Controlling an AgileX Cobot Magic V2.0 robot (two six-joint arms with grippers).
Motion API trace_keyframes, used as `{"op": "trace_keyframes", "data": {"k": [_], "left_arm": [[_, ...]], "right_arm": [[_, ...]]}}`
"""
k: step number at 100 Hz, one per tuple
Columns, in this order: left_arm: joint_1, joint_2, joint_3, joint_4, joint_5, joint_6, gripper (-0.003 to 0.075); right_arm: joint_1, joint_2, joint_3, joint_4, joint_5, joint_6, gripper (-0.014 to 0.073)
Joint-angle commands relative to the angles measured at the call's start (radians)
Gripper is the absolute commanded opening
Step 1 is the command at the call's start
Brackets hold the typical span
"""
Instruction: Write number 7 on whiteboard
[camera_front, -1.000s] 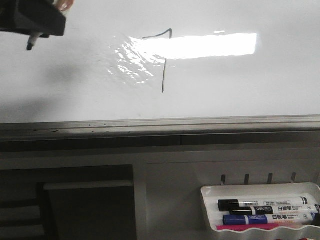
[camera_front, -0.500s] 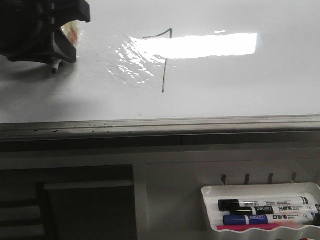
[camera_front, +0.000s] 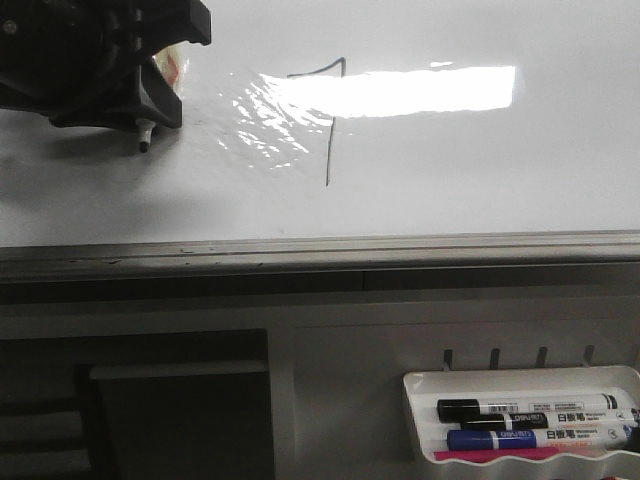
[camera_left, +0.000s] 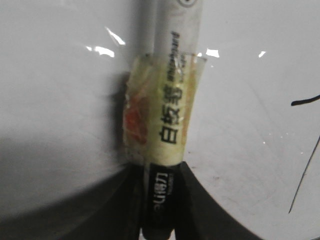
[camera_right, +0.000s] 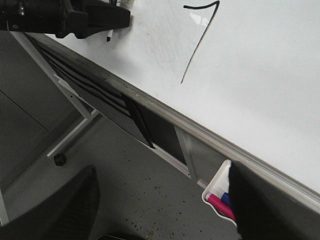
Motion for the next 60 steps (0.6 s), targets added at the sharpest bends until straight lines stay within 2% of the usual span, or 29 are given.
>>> {"op": "trace_keyframes", "data": {"k": [1,7,8,18,33,48,60], "left_arm": [[0.006,-0.012,-0.026,-0.001,0.005,-0.009,0.0218],[0.006,-0.014,-0.026,-0.001,0.005,-0.009,0.0344],[0.006,-0.016,-0.026,-0.001,0.005,-0.009,0.0390],[0.006,-0.031,-0.026,-0.001,0.000,-0.009,0.0531],[0.006,-0.080,-0.014,-0.001,-0.032,0.005,0.0524],[0.006,-0.183,0.032,-0.001,-0.064,0.099,0.0524],[0.006,-0.289,0.079,0.007,-0.077,0.128,0.0524]], "right_arm": [[-0.005,-0.010,-0.025,0.049,-0.033,-0.001,0.0479],[-0.007,-0.010,-0.025,0.040,-0.038,-0.001,0.0479],[-0.007,-0.010,-0.025,0.041,-0.040,-0.001,0.0479],[-0.007,-0.010,-0.025,0.037,-0.042,-0.001,0.0479],[-0.007,-0.010,-0.025,0.037,-0.039,-0.001,0.0479],[-0.007,-0.010,-0.025,0.046,-0.030,-0.001,0.0479],[-0.007,-0.010,-0.025,0.111,-0.051,-0.001,0.0477]]}}
